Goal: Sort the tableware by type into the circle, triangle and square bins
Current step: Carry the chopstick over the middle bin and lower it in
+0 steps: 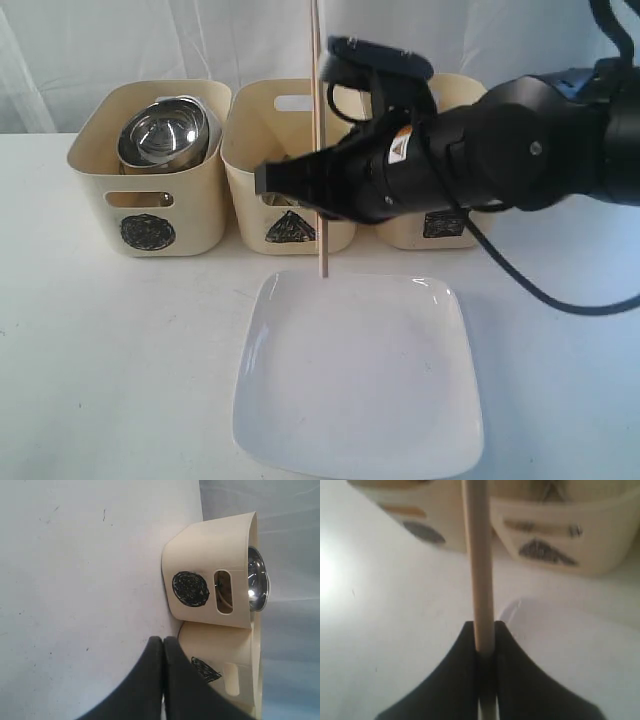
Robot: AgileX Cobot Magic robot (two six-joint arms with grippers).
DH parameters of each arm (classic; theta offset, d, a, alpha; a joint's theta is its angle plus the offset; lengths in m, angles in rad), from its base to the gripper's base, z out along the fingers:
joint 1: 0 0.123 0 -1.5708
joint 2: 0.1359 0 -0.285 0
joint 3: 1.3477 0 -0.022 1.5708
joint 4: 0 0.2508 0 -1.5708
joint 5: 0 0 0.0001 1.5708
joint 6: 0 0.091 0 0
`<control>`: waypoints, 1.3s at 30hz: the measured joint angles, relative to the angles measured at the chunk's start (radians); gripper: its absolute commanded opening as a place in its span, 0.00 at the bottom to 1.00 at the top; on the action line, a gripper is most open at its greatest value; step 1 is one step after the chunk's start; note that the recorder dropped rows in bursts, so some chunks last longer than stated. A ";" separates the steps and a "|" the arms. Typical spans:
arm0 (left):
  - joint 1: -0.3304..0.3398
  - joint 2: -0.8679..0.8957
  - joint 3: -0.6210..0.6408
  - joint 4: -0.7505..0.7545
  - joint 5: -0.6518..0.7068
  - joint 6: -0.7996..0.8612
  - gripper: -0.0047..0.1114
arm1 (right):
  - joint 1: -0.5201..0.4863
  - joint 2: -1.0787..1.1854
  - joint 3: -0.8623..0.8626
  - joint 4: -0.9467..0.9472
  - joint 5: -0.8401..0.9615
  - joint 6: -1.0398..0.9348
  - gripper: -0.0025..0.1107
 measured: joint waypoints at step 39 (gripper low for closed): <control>0.000 0.000 0.000 0.000 0.000 0.000 0.04 | -0.090 0.379 -0.297 -0.043 -0.266 -0.095 0.02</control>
